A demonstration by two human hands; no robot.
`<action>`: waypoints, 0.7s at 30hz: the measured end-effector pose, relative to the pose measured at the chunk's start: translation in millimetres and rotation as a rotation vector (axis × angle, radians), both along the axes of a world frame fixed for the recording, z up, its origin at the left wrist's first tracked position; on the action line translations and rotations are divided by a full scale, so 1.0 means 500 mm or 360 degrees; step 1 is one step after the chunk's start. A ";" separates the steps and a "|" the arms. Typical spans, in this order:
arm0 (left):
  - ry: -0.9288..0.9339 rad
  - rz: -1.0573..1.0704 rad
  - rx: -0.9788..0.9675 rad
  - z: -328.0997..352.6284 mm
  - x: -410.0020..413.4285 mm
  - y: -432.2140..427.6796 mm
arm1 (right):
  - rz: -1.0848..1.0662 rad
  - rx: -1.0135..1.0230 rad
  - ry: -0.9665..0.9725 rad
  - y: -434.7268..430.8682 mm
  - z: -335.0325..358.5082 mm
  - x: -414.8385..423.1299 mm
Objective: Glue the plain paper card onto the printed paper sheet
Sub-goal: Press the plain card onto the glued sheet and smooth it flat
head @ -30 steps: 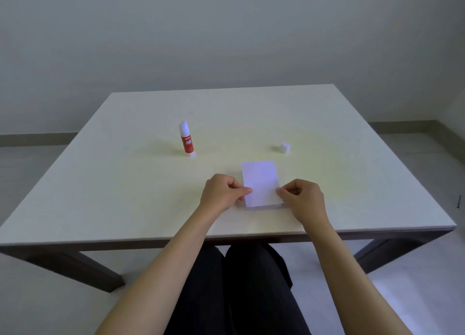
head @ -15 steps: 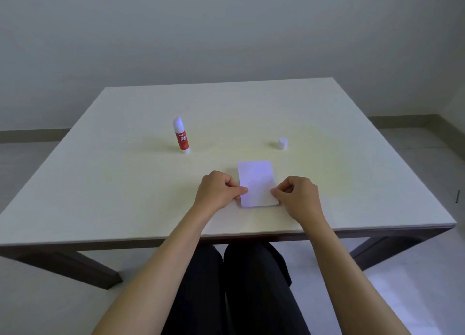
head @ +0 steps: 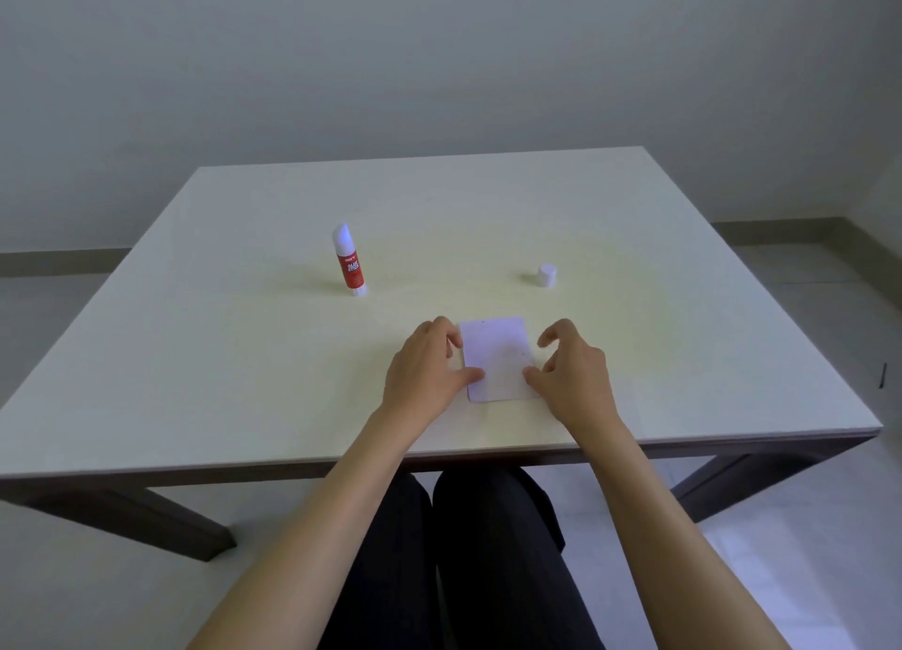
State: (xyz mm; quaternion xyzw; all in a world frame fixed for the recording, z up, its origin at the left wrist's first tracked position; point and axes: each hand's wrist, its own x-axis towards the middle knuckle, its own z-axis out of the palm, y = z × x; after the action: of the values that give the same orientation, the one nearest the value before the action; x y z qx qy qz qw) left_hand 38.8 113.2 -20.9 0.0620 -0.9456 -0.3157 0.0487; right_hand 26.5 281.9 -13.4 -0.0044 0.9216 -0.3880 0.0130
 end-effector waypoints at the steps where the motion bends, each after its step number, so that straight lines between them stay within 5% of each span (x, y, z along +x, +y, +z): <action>1: 0.0036 -0.0074 -0.0059 -0.002 0.001 -0.002 | 0.0028 0.0044 0.0007 0.000 0.001 0.000; 6: 0.0000 -0.0447 -0.0493 -0.006 -0.008 -0.023 | 0.0114 0.0067 -0.0082 -0.006 0.005 -0.007; 21: -0.0230 -0.0557 -0.0509 0.009 -0.032 -0.073 | 0.0078 -0.0076 -0.0066 -0.057 -0.009 -0.014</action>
State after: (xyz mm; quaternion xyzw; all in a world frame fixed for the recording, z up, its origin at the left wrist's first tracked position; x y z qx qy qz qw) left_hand 22.7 76.7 -16.6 -0.0887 -0.9809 -0.1604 -0.0654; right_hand 19.5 253.3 -17.6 -0.0191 0.9113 -0.4093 0.0414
